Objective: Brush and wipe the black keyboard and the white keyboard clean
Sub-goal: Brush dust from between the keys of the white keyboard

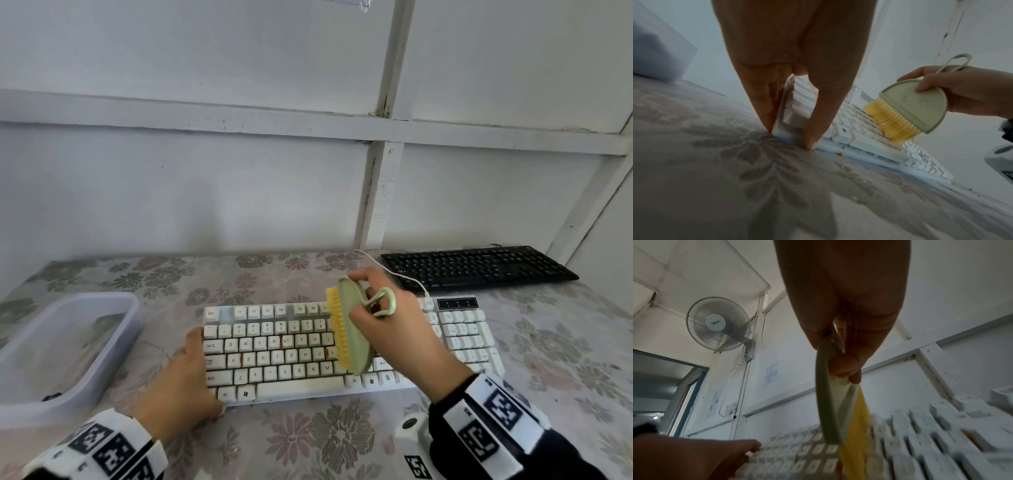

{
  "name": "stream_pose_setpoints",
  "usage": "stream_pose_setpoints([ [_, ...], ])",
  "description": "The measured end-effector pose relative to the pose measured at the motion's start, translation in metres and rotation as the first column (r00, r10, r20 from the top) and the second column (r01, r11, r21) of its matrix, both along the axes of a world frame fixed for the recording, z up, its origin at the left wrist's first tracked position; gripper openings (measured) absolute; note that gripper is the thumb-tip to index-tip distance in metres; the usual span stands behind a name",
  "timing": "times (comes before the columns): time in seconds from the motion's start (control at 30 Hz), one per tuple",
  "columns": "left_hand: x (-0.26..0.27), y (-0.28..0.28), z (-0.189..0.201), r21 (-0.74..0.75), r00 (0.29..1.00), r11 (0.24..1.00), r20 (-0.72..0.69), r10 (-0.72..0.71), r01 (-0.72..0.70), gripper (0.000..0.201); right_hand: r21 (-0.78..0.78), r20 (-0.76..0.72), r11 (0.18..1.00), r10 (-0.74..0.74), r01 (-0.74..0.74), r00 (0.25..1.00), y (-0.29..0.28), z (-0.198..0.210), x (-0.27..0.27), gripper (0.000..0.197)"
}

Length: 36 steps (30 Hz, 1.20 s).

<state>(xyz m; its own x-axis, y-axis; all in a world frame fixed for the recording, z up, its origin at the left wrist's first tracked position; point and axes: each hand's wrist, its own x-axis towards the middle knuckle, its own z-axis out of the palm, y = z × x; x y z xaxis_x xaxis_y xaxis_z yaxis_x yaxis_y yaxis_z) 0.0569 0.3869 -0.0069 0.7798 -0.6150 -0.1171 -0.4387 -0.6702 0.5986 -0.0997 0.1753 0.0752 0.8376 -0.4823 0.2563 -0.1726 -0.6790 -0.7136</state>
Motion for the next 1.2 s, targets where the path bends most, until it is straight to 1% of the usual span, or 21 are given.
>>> stream_pose_setpoints([
  [0.2, 0.002, -0.001, -0.002, 0.032, 1.0, 0.999, -0.01, 0.014, -0.014, 0.097, 0.087, -0.079, 0.995, 0.047, -0.04, 0.996, 0.011, -0.026, -0.025, 0.027],
  [0.3, 0.003, -0.001, -0.002, 0.031, 1.0, 0.999, -0.007, 0.013, -0.013, 0.096, 0.108, -0.133, 0.994, 0.037, -0.022, 0.99, 0.012, -0.02, -0.031, 0.024],
  [0.33, 0.003, -0.001, -0.002, 0.034, 1.0, 0.999, -0.004, 0.012, -0.011, 0.096, 0.113, -0.122, 0.994, 0.022, -0.008, 0.992, 0.012, -0.013, -0.03, 0.024],
  [0.4, 0.002, -0.002, -0.003, 0.034, 1.0, 0.999, -0.002, 0.01, -0.01, 0.096, 0.118, -0.051, 0.993, -0.009, 0.015, 0.999, 0.009, 0.0, -0.023, 0.024],
  [0.47, 0.001, -0.002, -0.004, 0.019, 1.0, 1.0, 0.0, 0.005, -0.005, 0.095, 0.085, 0.007, 0.996, -0.036, 0.035, 0.999, 0.007, 0.008, -0.011, 0.026],
  [0.6, 0.003, -0.001, -0.006, 0.004, 1.0, 1.0, 0.0, 0.002, -0.002, 0.093, 0.034, 0.029, 0.998, -0.05, 0.049, 0.998, 0.007, -0.001, 0.001, 0.028],
  [0.77, 0.007, 0.0, -0.009, 0.008, 1.0, 1.0, -0.007, 0.012, -0.012, 0.1, 0.065, -0.05, 0.998, 0.007, -0.004, 0.999, 0.012, -0.02, -0.018, 0.026],
  [0.87, 0.008, 0.0, -0.01, 0.008, 1.0, 1.0, -0.006, 0.006, -0.006, 0.1, 0.085, -0.141, 0.996, 0.03, -0.018, 0.99, 0.011, -0.017, -0.025, 0.023],
  [0.9, 0.007, 0.0, -0.01, 0.012, 1.0, 1.0, -0.003, 0.003, -0.003, 0.099, 0.093, -0.151, 0.996, 0.024, -0.009, 0.988, 0.01, -0.013, -0.026, 0.022],
  [0.93, 0.007, 0.0, -0.01, 0.016, 1.0, 1.0, -0.002, 0.001, -0.001, 0.099, 0.103, -0.141, 0.995, 0.011, 0.004, 0.99, 0.008, -0.007, -0.024, 0.022],
  [1.0, 0.007, 0.0, -0.011, 0.02, 1.0, 1.0, -0.006, -0.003, 0.003, 0.098, 0.103, -0.067, 0.994, -0.037, 0.044, 0.997, 0.005, 0.003, -0.017, 0.023],
  [1.1, 0.008, 0.001, -0.01, 0.023, 1.0, 1.0, 0.003, -0.007, 0.006, 0.097, 0.049, 0.04, 0.996, -0.075, 0.073, 0.996, 0.003, 0.007, -0.004, 0.028],
  [1.13, 0.008, 0.001, -0.01, 0.022, 1.0, 1.0, 0.004, -0.008, 0.008, 0.097, 0.036, 0.045, 0.997, -0.068, 0.066, 0.997, 0.004, 0.004, -0.002, 0.028],
  [1.2, 0.009, 0.001, -0.011, 0.012, 1.0, 1.0, 0.0, -0.011, 0.011, 0.097, 0.029, 0.006, 0.999, -0.041, 0.041, 0.999, 0.007, -0.006, -0.004, 0.027],
])
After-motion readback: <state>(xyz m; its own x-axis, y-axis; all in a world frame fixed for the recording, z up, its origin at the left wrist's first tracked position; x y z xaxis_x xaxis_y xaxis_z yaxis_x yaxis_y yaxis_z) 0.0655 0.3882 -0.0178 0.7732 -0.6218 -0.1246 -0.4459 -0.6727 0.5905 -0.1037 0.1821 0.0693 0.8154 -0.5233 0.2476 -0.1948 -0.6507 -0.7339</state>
